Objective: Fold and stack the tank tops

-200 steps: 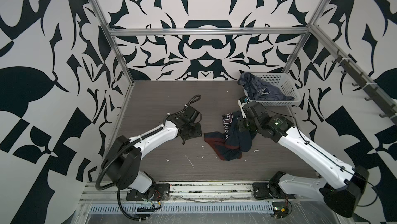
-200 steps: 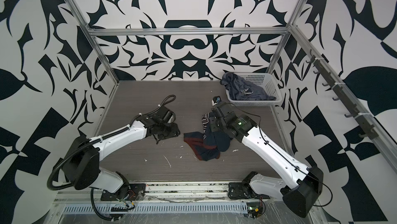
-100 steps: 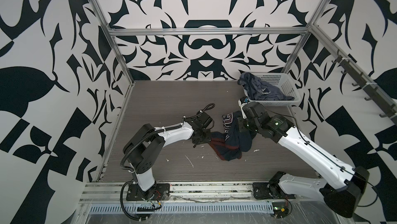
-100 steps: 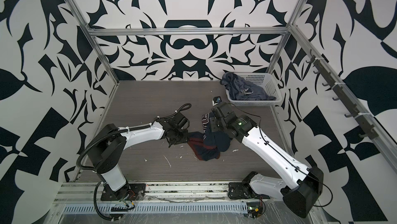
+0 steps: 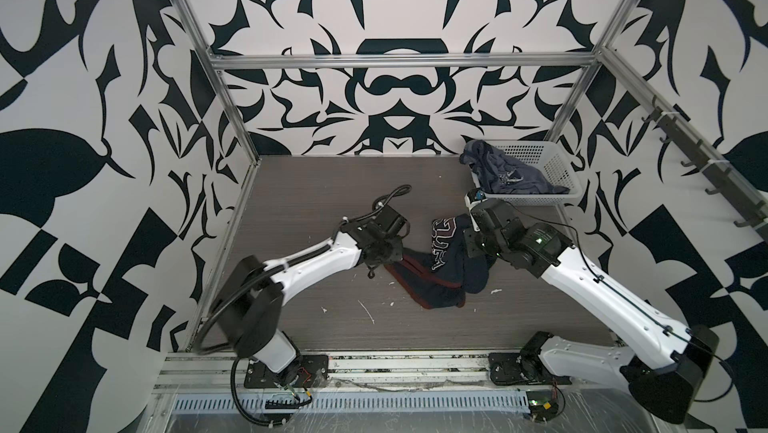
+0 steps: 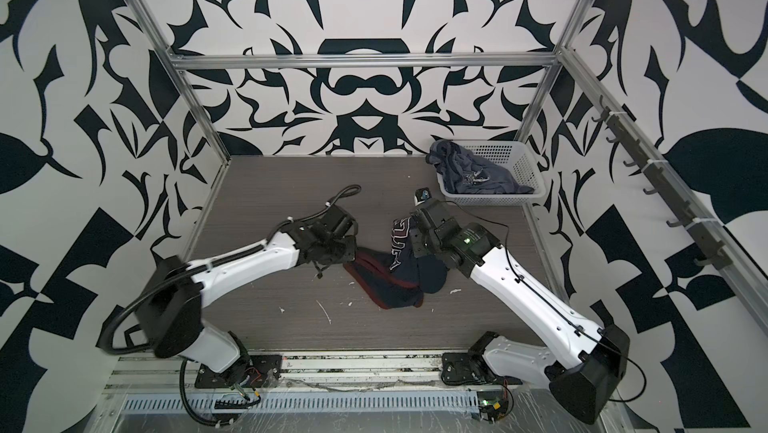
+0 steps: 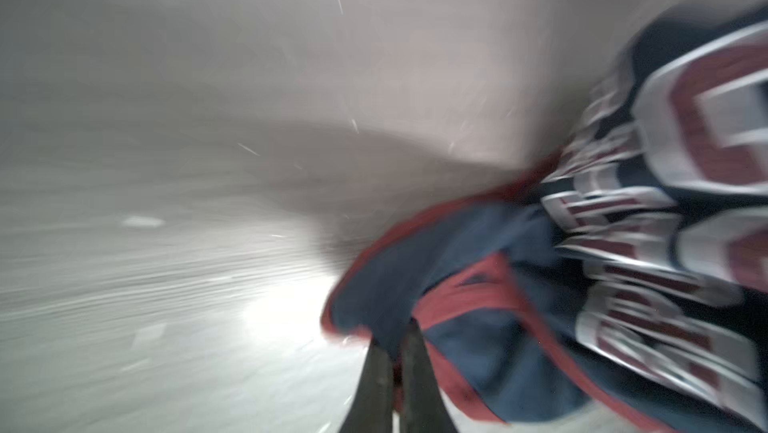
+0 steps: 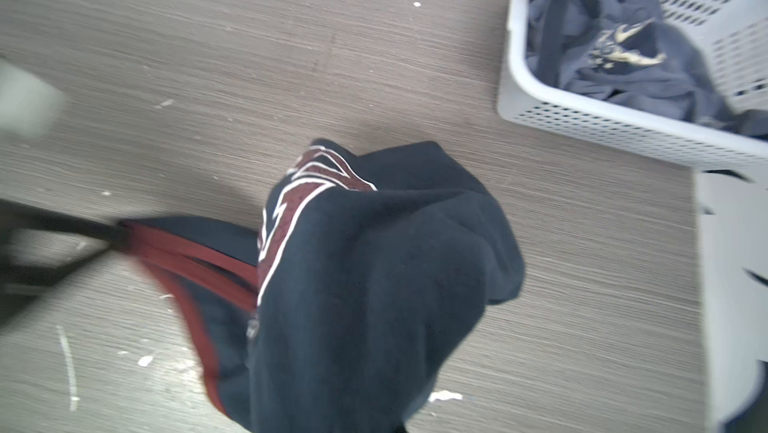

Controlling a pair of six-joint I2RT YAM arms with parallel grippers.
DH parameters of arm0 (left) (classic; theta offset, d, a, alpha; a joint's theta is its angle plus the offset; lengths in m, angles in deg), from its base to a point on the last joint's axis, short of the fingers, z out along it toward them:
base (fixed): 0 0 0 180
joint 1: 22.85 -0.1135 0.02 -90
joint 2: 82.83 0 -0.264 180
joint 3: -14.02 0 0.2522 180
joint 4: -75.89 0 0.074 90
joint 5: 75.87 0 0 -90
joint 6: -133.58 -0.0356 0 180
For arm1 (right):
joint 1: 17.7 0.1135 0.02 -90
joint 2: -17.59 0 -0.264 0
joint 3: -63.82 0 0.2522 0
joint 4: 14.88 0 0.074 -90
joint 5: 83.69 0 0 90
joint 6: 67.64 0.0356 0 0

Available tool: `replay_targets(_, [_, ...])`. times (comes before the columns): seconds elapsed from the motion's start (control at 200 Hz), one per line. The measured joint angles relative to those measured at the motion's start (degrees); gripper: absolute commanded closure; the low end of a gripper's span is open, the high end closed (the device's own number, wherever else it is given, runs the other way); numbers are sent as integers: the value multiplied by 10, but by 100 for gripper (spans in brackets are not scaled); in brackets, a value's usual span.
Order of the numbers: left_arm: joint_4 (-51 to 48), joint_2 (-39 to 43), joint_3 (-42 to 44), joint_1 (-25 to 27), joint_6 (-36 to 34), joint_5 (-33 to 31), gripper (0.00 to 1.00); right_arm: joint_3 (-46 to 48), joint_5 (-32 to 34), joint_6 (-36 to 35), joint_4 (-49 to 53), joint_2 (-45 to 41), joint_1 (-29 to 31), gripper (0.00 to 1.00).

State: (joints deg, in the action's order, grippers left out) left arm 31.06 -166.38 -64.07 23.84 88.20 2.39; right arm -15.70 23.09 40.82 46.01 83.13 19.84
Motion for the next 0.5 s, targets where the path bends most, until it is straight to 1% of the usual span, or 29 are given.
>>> replay_targets(0.075, [-22,107,-20,-6,-14,-78,100,-18,-6,-14,18,0,-2,100])
replay_targets(0.08, [-25,127,-26,-7,-16,-94,100,-21,-8,-16,21,0,-2,100])
replay_targets(0.15, [-31,206,-58,-15,-29,-160,100,-38,-21,-23,32,4,-3,100])
replay_targets(0.195, [-35,239,-75,-35,-35,-178,100,-48,-33,-26,36,11,-4,100])
replay_targets(0.235, [-39,260,-88,-73,-38,-183,100,-55,-45,-28,36,22,-4,100])
replay_targets(0.29, [-41,261,-89,-139,-37,-177,100,-64,-65,-28,33,48,-4,100])
replay_targets(0.33, [-45,248,-78,-176,-36,-168,100,-68,-82,-27,24,76,-5,100])
replay_targets(0.395, [-53,215,-53,-218,-35,-148,100,-78,-111,-24,13,130,-12,100])
replay_targets(0.4, [-55,209,-50,-223,-35,-142,100,-80,-114,-23,12,133,-12,97])
replay_targets(0.43, [-62,187,-40,-237,-36,-131,100,-89,-128,-22,3,168,-18,91])
replay_targets(0.445, [-65,176,-36,-244,-36,-124,100,-96,-136,-21,-1,188,-23,86])
replay_targets(0.45, [-66,171,-35,-246,-36,-122,100,-96,-136,-21,-1,188,-23,86])
replay_targets(0.495, [-76,130,-23,-266,-38,-101,100,-116,-155,-19,-11,240,-36,71])
replay_targets(0.5, [-78,126,-22,-268,-38,-98,100,-119,-156,-21,-12,247,-38,71])
